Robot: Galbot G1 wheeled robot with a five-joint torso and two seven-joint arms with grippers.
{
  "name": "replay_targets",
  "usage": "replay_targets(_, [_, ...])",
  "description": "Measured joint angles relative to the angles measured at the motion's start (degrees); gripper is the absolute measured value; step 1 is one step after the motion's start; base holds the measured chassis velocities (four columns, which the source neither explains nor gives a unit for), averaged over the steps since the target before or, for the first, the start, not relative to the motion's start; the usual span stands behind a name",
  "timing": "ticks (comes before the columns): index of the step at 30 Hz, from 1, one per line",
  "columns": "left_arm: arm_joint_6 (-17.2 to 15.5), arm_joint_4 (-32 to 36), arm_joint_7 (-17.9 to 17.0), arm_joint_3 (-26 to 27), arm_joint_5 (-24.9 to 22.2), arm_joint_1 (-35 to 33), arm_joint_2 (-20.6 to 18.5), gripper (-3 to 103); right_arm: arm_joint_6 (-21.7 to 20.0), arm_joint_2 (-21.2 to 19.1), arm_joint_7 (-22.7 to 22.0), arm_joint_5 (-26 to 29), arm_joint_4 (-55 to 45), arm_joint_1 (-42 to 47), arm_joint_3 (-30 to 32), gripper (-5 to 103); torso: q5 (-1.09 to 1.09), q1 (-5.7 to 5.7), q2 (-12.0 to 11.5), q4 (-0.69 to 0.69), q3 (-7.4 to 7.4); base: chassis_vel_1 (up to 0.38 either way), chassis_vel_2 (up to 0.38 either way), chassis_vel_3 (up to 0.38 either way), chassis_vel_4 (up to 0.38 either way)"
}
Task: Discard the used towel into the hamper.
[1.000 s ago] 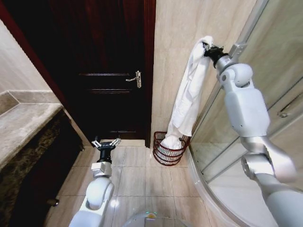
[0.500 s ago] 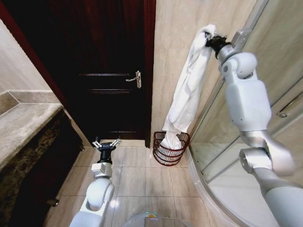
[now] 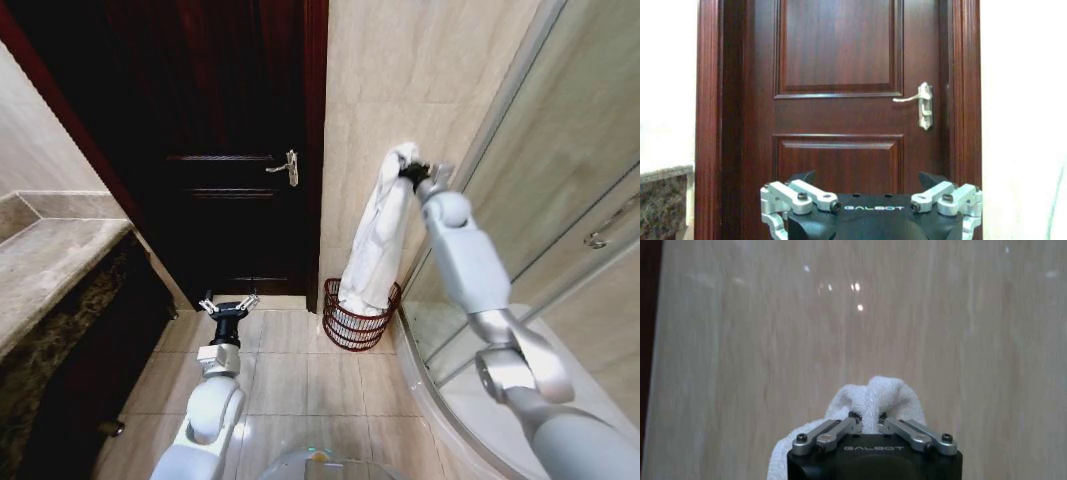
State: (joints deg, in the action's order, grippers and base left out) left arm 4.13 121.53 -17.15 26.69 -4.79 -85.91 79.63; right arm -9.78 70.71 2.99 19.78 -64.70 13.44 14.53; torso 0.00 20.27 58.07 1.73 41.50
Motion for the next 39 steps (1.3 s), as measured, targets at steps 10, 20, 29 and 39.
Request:
replay_targets(10, [0.52, -0.8, 0.09, -0.49, 0.17, 0.62, 0.05, 100, 2.75, 1.54, 0.82, -4.21, 2.2, 9.7, 2.74, 5, 0.01, 0.01, 0.0, -0.01, 0.01, 0.0, 0.0, 0.0, 0.0])
replay_targets(20, [1.25, -1.28, 0.11, -0.86, 0.14, 1.0, -0.09, 100, 4.62, 3.54, 1.08, -5.99, 6.01, 11.75, 5.42, 5, 0.0, 0.01, 0.0, 0.01, 0.01, 0.0, 0.0, 0.0, 0.0])
replay_targets(29, [1.25, -2.04, 0.06, -0.98, 0.16, 1.4, 0.17, 100, 4.55, 1.78, 0.58, -3.59, 1.64, 11.81, 5.08, 5, 0.02, 0.01, 0.0, 0.0, 0.01, 0.0, 0.0, 0.0, 0.0])
replay_targets(39, [1.44, -2.24, 0.08, -0.8, 0.14, 1.55, 0.13, 100, 5.2, 2.05, 0.15, -3.48, -0.76, 13.14, 5.87, 5, 0.01, 0.01, 0.0, 0.01, 0.01, 0.0, 0.0, 0.0, 0.0])
